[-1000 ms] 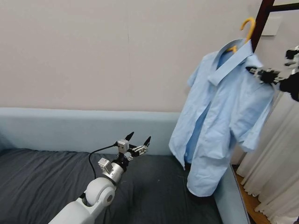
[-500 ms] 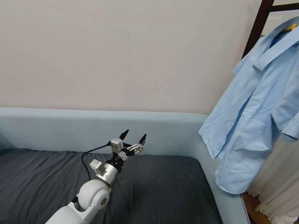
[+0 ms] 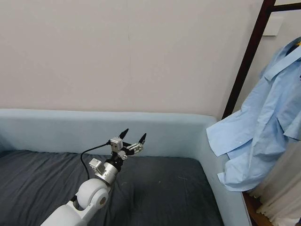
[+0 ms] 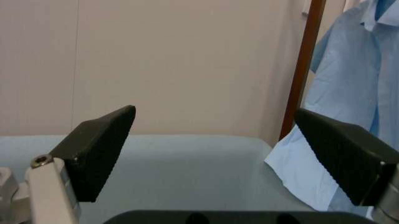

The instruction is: Pick up the clothes from the sofa and hang them on the clothes hanger.

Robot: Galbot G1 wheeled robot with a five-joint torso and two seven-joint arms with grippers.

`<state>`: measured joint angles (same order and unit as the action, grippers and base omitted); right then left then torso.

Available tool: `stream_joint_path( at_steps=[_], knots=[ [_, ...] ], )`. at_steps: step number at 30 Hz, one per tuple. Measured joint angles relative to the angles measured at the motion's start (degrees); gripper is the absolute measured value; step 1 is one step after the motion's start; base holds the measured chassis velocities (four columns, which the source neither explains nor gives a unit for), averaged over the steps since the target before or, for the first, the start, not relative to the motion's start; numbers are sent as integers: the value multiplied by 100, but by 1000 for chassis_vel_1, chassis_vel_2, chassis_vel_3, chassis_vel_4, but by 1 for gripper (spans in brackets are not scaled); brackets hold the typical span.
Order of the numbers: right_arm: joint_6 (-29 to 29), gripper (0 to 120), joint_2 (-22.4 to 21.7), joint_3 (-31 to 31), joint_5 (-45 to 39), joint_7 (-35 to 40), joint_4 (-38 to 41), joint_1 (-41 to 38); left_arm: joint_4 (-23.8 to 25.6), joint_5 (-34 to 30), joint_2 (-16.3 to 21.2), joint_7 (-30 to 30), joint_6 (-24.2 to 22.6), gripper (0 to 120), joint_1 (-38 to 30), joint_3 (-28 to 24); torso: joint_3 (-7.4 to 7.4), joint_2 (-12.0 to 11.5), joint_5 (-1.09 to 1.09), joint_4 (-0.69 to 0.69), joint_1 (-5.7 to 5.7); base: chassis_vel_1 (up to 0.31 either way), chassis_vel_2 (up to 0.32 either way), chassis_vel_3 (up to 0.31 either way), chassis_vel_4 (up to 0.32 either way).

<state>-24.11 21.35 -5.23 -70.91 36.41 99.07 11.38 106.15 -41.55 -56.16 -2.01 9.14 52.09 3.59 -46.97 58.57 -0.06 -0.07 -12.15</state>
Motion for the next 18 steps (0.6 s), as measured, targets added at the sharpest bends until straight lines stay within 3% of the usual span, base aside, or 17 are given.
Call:
stream_joint_path(
  at_steps=[6,10,18],
  knots=[
    [29,8,412,943,210,4,-513,-918,-74,11,-72,-2,-9,100,-35,-36,0,0,3,-1,0,0,0,0,0],
    [39,8,932,1780,421,62,-1194,-2033,-96,36,-143,-4,-11,100,30,-21,0,0,-2,2,-1,0,0,0,0],
    [47,8,1327,2312,476,165,-1769,-2822,-33,50,-115,-8,8,100,135,93,1,0,2,-3,-1,0,0,0,0]
  ],
)
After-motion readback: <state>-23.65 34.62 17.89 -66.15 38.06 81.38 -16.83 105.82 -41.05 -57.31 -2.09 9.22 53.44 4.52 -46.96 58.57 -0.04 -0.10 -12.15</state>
